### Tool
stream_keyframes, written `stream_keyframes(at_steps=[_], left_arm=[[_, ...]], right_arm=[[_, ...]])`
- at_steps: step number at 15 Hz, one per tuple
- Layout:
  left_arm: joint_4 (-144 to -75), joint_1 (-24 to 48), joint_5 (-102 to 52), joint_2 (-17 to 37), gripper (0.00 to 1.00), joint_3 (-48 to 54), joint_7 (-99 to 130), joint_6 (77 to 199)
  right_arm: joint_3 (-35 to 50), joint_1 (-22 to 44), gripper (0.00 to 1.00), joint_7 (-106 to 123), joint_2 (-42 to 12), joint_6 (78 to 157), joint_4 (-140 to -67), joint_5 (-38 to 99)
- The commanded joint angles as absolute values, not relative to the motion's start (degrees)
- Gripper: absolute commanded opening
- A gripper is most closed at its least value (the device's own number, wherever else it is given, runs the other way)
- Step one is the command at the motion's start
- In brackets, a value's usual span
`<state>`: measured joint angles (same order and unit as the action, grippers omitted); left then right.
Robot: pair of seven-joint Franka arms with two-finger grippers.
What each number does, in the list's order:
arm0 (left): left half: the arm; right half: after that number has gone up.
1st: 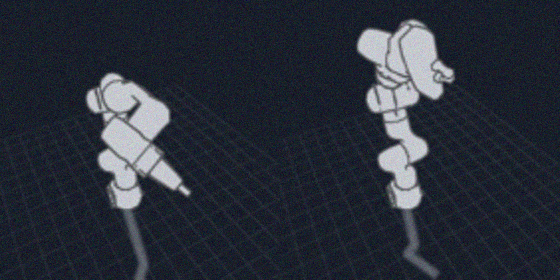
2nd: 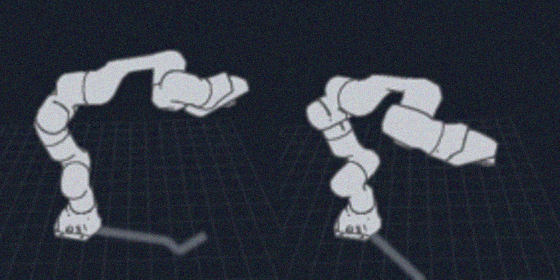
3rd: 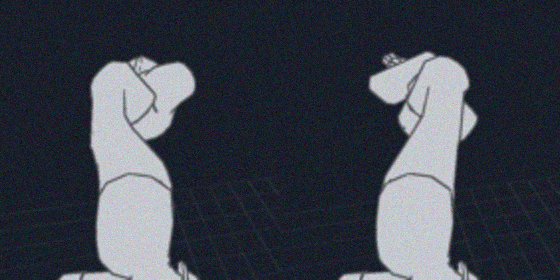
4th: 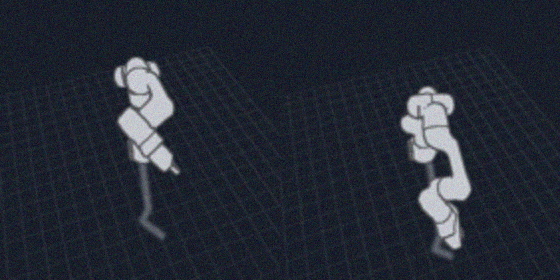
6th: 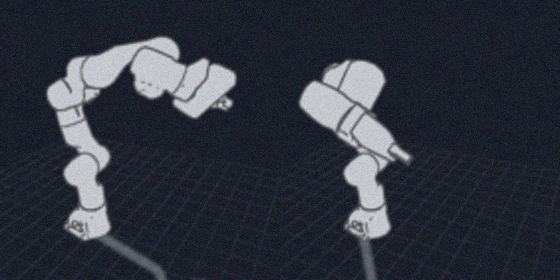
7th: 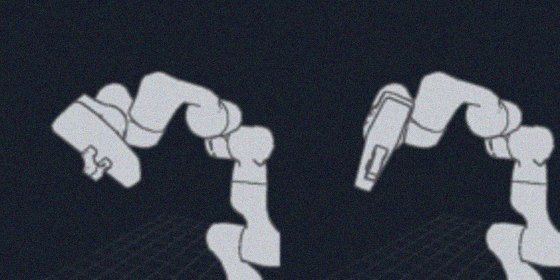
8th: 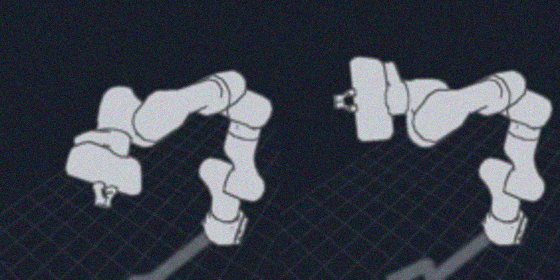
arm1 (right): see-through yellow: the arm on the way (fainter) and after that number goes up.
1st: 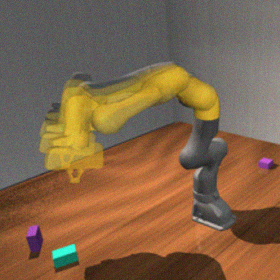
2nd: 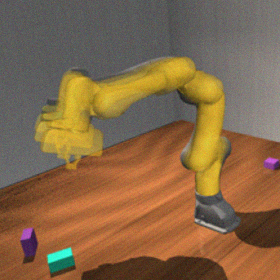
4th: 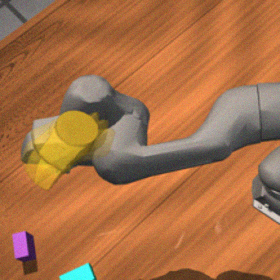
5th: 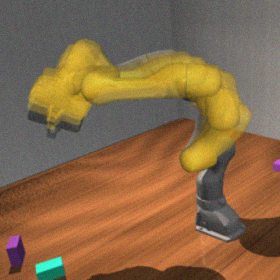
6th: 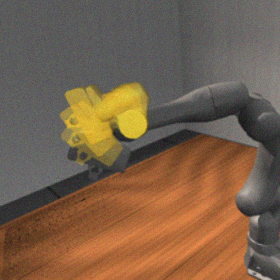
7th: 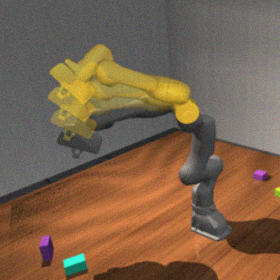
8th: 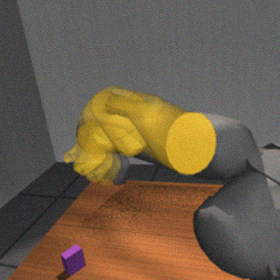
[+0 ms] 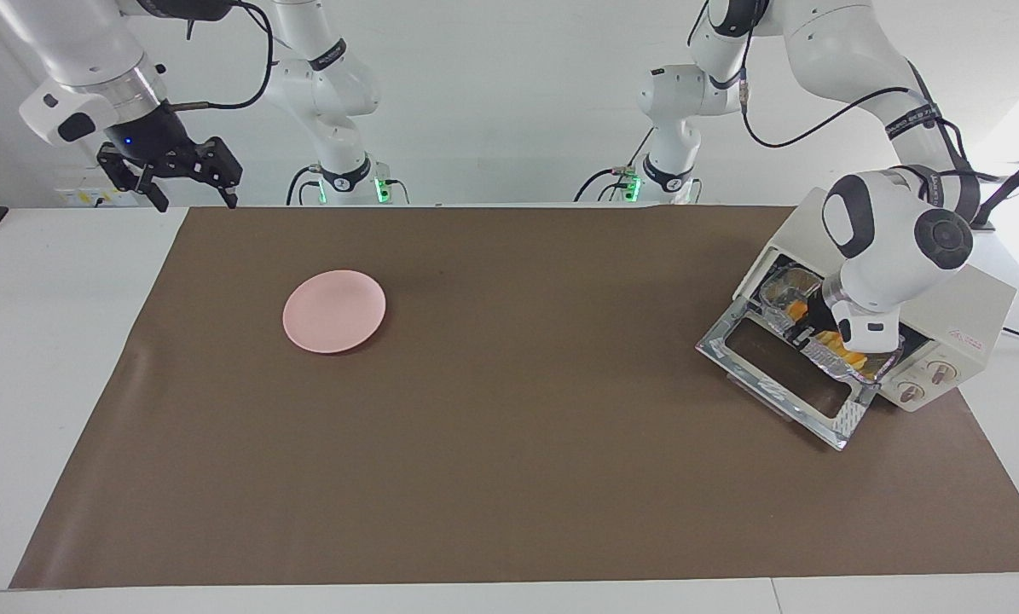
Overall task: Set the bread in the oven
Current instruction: 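Carry the foil tray into the open oven and lower it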
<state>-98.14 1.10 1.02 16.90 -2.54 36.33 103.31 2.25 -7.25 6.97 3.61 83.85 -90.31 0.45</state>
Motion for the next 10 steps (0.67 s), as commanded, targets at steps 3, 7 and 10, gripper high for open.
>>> stream_keyframes(at_steps=[3,7,10], left_arm=[[-102.47,0.53,1.67,13.71,0.00,-3.08,37.09,102.83],[-103.36,0.61,1.85,13.36,0.00,-3.08,37.00,103.10],[-104.15,0.62,1.85,13.10,0.00,-3.08,37.00,103.36]], right_arm=[[2.29,-7.47,1.00,7.91,4.57,83.67,-91.41,0.35],[2.29,-7.47,1.00,7.82,4.57,83.67,-91.41,0.35],[2.29,-7.47,1.00,7.91,4.57,83.67,-91.41,0.35]])
